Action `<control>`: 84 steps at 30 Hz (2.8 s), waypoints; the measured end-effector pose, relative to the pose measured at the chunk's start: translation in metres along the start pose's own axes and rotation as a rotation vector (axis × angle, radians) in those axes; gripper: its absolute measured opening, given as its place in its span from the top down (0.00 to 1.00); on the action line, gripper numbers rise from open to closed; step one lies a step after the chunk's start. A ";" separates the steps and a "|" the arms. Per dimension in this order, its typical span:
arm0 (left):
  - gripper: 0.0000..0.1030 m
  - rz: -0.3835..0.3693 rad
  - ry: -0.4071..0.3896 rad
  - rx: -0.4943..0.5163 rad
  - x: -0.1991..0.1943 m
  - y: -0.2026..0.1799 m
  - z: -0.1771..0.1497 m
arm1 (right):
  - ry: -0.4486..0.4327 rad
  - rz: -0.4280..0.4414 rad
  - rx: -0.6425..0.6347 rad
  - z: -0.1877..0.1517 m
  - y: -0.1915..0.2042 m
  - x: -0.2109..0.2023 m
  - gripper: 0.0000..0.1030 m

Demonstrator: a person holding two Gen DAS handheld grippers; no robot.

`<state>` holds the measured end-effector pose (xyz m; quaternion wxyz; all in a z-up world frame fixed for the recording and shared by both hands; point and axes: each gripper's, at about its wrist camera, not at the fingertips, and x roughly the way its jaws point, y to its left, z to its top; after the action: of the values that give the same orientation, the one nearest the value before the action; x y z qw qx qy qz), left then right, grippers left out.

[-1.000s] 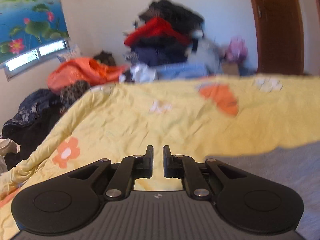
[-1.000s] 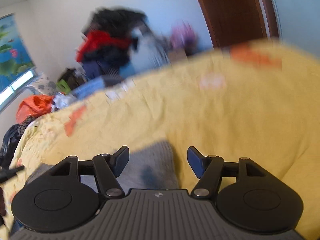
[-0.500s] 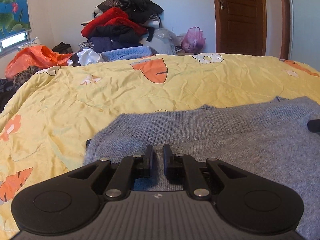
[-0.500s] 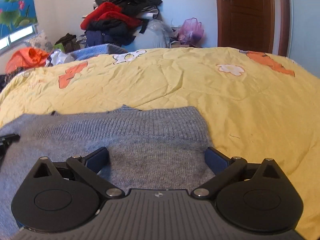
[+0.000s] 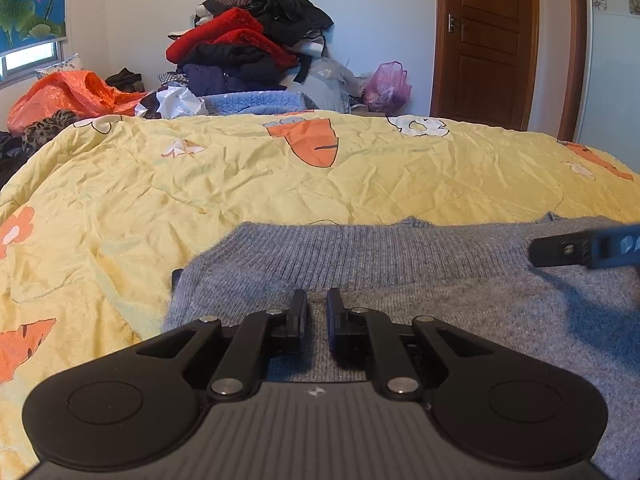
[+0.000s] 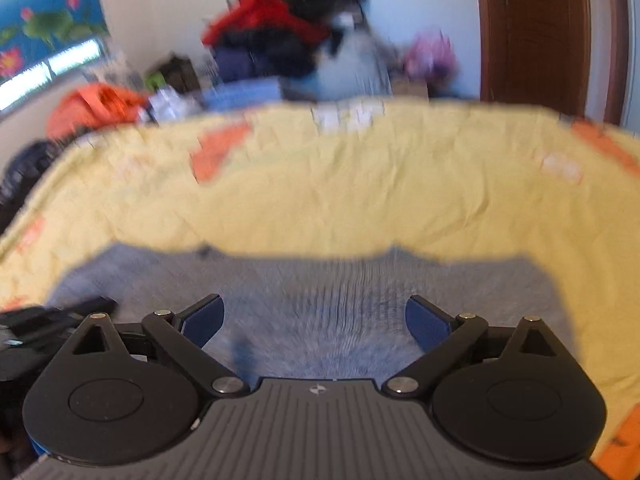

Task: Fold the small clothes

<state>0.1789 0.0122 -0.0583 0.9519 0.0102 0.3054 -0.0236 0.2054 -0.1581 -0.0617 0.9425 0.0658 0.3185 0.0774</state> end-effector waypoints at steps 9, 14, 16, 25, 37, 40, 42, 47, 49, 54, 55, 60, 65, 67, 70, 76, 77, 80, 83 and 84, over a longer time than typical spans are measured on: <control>0.89 -0.044 -0.013 -0.059 -0.008 0.017 -0.002 | -0.047 -0.094 -0.130 -0.016 0.006 0.015 0.01; 0.81 0.068 -0.092 -0.188 -0.062 0.071 -0.016 | -0.060 -0.086 -0.119 -0.018 0.006 0.013 0.01; 0.64 0.027 -0.095 -0.298 -0.090 0.095 -0.026 | -0.065 -0.076 -0.109 -0.018 0.004 0.012 0.01; 0.56 0.050 0.078 -0.213 -0.108 0.065 -0.075 | -0.085 -0.067 -0.100 -0.021 0.002 0.007 0.01; 0.95 0.082 0.081 -0.145 -0.128 0.062 -0.085 | -0.099 -0.058 -0.074 -0.022 -0.001 0.004 0.01; 0.91 0.057 0.020 -0.176 -0.137 0.066 -0.093 | -0.098 -0.063 -0.079 -0.023 0.000 0.004 0.01; 0.81 0.053 0.003 -0.225 -0.147 0.070 -0.094 | -0.101 -0.065 -0.081 -0.023 0.001 0.003 0.01; 0.51 -0.091 -0.016 -0.508 -0.187 0.083 -0.115 | -0.136 -0.059 -0.067 -0.028 0.001 -0.017 0.03; 0.47 -0.174 0.005 -0.622 -0.190 0.089 -0.126 | -0.166 -0.027 -0.013 -0.032 0.001 -0.044 0.03; 0.36 -0.265 0.035 -0.866 -0.177 0.102 -0.143 | -0.176 0.178 -0.020 -0.055 0.022 -0.104 0.01; 0.33 -0.279 0.034 -0.902 -0.175 0.104 -0.143 | -0.162 0.176 -0.062 -0.060 0.029 -0.107 0.01; 0.33 -0.337 0.034 -1.054 -0.154 0.115 -0.139 | -0.085 0.061 -0.152 -0.086 0.033 -0.086 0.01; 0.66 -0.270 0.032 -1.033 -0.140 0.105 -0.127 | -0.097 0.054 -0.105 -0.100 0.019 -0.078 0.00; 0.94 -0.189 0.083 -0.967 -0.133 0.095 -0.125 | -0.096 0.055 -0.105 -0.102 0.019 -0.079 0.00; 0.94 -0.135 0.043 -0.882 -0.139 0.082 -0.122 | -0.091 0.049 -0.115 -0.103 0.021 -0.079 0.00; 0.94 -0.019 -0.068 -0.591 -0.163 0.044 -0.101 | -0.091 0.057 -0.107 -0.100 0.019 -0.078 0.00; 0.94 -0.015 -0.095 -0.515 -0.167 0.033 -0.096 | -0.090 0.058 -0.107 -0.099 0.020 -0.078 0.00; 0.95 -0.017 -0.163 -0.317 -0.176 0.003 -0.088 | -0.014 0.084 -0.068 -0.083 0.024 -0.080 0.00; 0.94 -0.003 -0.170 -0.199 -0.172 -0.017 -0.088 | 0.127 0.336 0.050 -0.046 0.046 -0.078 0.00; 0.94 0.001 -0.168 -0.180 -0.170 -0.020 -0.089 | 0.199 0.418 0.069 -0.034 0.059 -0.070 0.01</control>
<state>-0.0122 0.0017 -0.0318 0.9712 -0.0770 0.2256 0.0037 0.1231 -0.1113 -0.0371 0.8670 0.1543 0.3919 0.2661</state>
